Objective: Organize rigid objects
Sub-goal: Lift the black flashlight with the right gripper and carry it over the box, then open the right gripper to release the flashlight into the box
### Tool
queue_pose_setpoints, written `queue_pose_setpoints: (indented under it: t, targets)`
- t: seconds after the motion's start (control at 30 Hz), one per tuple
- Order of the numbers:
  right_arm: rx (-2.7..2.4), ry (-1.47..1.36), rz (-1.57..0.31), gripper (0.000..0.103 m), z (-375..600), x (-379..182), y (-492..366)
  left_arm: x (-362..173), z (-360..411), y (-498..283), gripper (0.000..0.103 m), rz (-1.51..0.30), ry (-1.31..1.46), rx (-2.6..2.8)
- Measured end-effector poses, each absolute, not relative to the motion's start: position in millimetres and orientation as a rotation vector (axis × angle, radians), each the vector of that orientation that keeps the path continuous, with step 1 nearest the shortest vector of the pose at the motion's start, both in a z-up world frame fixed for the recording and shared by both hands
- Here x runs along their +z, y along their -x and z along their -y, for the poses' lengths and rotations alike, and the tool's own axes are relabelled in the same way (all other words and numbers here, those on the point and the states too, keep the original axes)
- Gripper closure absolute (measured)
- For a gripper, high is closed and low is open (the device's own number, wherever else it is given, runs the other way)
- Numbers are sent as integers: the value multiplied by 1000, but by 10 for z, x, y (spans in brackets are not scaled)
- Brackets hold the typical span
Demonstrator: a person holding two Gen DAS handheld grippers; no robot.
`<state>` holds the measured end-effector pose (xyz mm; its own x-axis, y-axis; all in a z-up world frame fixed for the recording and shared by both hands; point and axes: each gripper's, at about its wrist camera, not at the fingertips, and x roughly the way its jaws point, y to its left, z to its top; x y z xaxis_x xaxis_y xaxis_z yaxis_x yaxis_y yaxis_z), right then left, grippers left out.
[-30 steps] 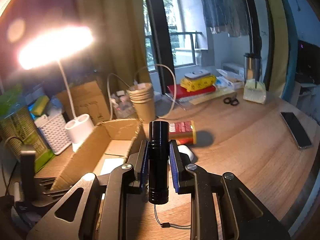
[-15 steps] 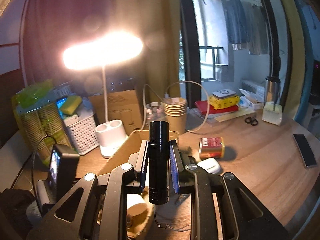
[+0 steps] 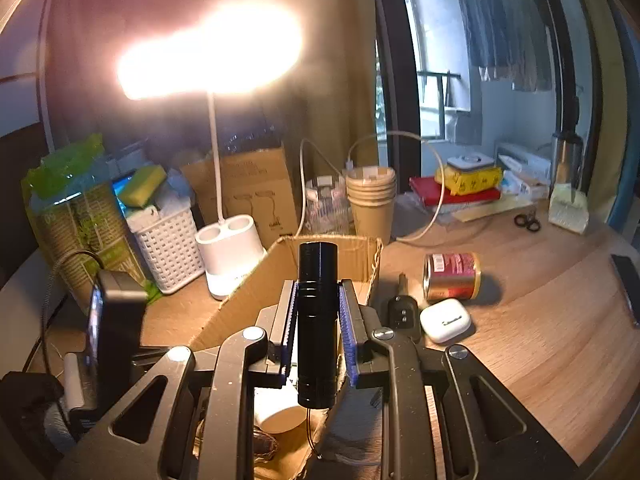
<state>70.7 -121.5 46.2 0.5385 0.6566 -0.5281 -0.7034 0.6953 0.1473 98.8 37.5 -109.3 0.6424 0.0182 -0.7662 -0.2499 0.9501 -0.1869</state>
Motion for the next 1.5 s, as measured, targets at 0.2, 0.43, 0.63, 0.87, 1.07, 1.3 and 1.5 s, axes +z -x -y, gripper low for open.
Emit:
queue_pose_setpoints:
  t: [0.2, 0.43, 0.63, 0.87, 1.07, 1.3, 1.5]
  targets:
    - [811, 69, -642, 81, 1169, 335, -803, -1093, -375, -988, 90, -863, 288, 155]
    - [832, 58, -702, 81, 1048, 214, -875, -1094, -373, -988, 90, -863, 289, 155]
    - [809, 84, -766, 81, 1000, 54, -943, -1093, -376, -987, 90, -863, 289, 155]
    - [782, 153, -773, 81, 921, -15, -873, -1095, -371, -987, 90, -863, 288, 155]
    - [734, 265, -750, 81, 805, -30, -760, -1093, -373, -988, 90, -862, 288, 155]
    - [727, 343, -759, 81, 727, -82, -695, -1097, -373, -983, 90, -864, 289, 157]
    - [753, 325, -772, 81, 755, -62, -687, -1095, -376, -983, 90, -864, 289, 155]
